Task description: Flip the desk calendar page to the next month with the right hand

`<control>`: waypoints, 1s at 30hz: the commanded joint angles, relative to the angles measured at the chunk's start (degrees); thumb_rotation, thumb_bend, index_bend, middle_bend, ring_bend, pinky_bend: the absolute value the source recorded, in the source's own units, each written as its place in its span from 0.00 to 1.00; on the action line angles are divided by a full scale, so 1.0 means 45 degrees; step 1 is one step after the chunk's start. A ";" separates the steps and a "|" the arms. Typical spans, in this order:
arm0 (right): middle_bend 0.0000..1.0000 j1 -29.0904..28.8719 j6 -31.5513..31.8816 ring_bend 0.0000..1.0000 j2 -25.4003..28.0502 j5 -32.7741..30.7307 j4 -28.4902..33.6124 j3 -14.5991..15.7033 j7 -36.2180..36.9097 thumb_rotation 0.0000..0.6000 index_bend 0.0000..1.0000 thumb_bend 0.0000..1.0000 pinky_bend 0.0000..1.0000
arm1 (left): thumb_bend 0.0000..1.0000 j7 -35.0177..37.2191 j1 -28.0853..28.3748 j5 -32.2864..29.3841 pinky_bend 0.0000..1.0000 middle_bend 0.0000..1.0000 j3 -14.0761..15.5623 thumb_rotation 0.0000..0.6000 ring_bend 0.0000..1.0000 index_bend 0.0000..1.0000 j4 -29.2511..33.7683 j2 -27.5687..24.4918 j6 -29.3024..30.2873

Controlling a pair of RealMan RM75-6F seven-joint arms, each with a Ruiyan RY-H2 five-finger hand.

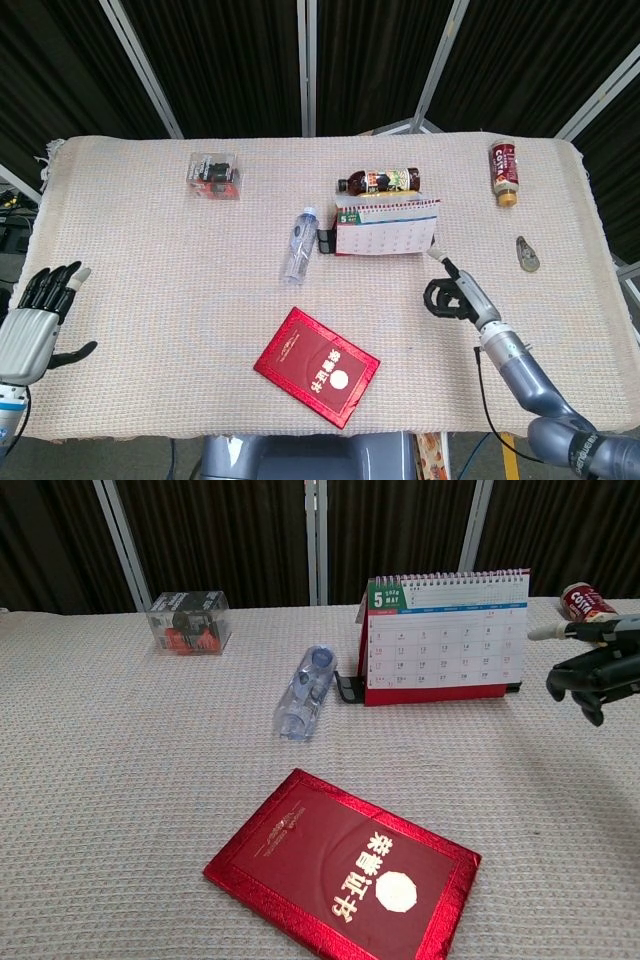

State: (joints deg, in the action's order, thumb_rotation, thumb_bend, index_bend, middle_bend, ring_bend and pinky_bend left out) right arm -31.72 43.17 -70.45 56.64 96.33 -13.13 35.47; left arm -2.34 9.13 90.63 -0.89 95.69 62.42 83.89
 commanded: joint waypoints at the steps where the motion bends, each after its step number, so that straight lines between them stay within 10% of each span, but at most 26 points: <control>1: 0.62 -0.0475 -0.1082 0.72 -0.0618 -0.1085 -0.0752 -0.0366 0.0580 1.00 0.00 0.42 0.66 | 0.00 0.0014 0.0001 0.0021 0.00 0.00 -0.0007 1.00 0.00 0.00 0.0007 -0.0007 0.0013; 30: 0.60 -0.0140 -0.4735 0.72 -0.1563 -0.1983 -0.2975 -0.2281 0.3661 1.00 0.00 0.43 0.66 | 0.02 0.0000 0.0038 0.0416 0.00 0.00 0.0078 1.00 0.00 0.00 0.0012 -0.0039 0.0110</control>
State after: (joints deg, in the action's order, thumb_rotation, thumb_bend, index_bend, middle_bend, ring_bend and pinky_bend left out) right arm -32.20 22.26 -77.00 48.05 83.68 -23.31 51.95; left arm -2.33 9.31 92.50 -0.54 95.74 62.24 84.39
